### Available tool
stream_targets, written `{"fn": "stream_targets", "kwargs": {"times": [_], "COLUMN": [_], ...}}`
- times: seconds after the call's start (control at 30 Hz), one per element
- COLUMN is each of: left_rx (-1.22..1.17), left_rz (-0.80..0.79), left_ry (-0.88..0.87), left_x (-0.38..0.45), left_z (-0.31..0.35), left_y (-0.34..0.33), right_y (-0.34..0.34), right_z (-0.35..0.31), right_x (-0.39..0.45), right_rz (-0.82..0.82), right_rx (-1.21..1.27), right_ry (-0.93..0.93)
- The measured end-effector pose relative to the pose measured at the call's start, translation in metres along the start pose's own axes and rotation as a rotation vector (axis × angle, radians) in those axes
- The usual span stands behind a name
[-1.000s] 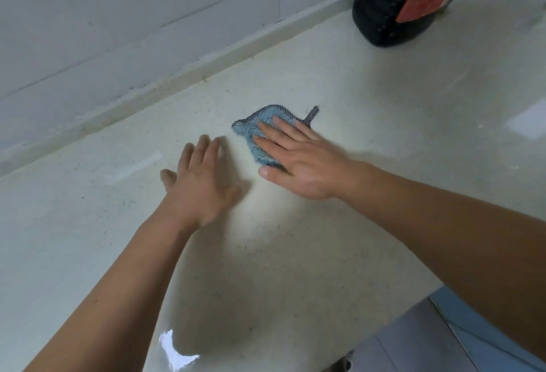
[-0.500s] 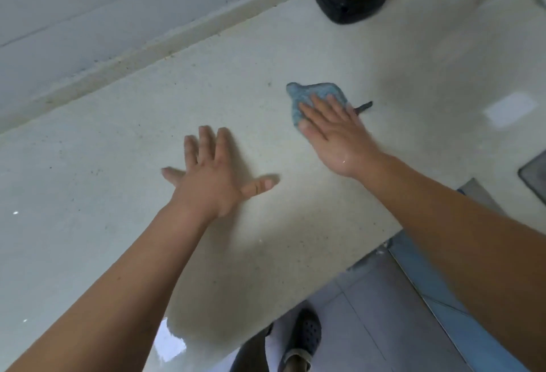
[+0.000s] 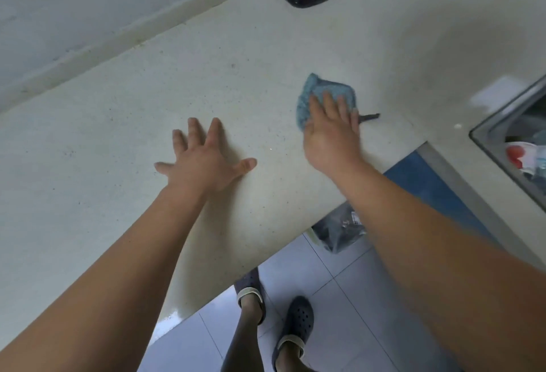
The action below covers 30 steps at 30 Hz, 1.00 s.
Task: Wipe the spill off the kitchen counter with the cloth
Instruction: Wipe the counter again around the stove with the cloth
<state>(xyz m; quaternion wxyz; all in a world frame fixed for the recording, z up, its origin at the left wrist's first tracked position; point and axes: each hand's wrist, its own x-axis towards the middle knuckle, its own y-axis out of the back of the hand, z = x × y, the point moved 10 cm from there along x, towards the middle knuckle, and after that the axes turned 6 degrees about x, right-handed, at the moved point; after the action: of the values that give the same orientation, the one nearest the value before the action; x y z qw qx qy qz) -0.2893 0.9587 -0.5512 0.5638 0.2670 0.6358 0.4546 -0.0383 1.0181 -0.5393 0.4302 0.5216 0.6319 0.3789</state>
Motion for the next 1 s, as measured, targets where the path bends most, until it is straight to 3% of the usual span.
{"fn": "stream_targets", "kwargs": {"times": [0.1, 0.17, 0.23, 0.33, 0.4, 0.43, 0.53, 0.6, 0.67, 0.77, 0.87, 0.93, 1.0], "left_rx": [-0.001, 0.017, 0.033, 0.064, 0.066, 0.065, 0.050, 0.034, 0.006, -0.004, 0.035, -0.008, -0.051], "left_rz": [0.002, 0.000, -0.005, 0.000, -0.008, -0.008, 0.016, 0.013, 0.010, 0.028, 0.062, 0.072, 0.065], "left_ry": [0.013, -0.016, -0.044, -0.068, -0.074, -0.080, -0.090, -0.090, -0.083, -0.086, -0.052, -0.014, 0.012], "left_x": [-0.013, -0.026, -0.036, -0.040, -0.039, -0.039, -0.038, -0.039, -0.040, -0.045, -0.054, -0.058, -0.061], "left_z": [0.004, 0.009, 0.011, 0.012, 0.012, 0.013, 0.012, 0.011, 0.010, -0.001, -0.035, -0.066, -0.095], "left_y": [-0.011, -0.020, -0.026, -0.025, -0.025, -0.025, -0.024, -0.025, -0.026, -0.025, -0.021, -0.019, -0.019], "right_y": [-0.030, -0.024, -0.005, 0.032, 0.026, 0.014, -0.027, -0.034, -0.025, -0.003, -0.015, -0.042, -0.084], "right_z": [-0.062, -0.047, 0.004, 0.094, 0.091, 0.070, -0.017, -0.033, -0.009, 0.039, 0.013, -0.058, -0.137], "right_x": [-0.068, -0.080, -0.056, -0.027, -0.042, -0.059, -0.121, -0.136, -0.112, -0.072, -0.088, -0.123, -0.172], "right_rz": [-0.184, -0.239, -0.176, -0.028, 0.006, -0.006, -0.089, -0.156, -0.155, -0.027, 0.055, 0.029, -0.130], "right_rx": [0.004, -0.039, -0.097, -0.046, 0.008, 0.006, 0.020, 0.012, -0.036, -0.051, 0.009, 0.032, 0.026], "right_ry": [0.372, 0.453, 0.337, -0.045, -0.171, -0.145, 0.183, 0.305, 0.243, -0.061, -0.270, -0.110, 0.200]}}
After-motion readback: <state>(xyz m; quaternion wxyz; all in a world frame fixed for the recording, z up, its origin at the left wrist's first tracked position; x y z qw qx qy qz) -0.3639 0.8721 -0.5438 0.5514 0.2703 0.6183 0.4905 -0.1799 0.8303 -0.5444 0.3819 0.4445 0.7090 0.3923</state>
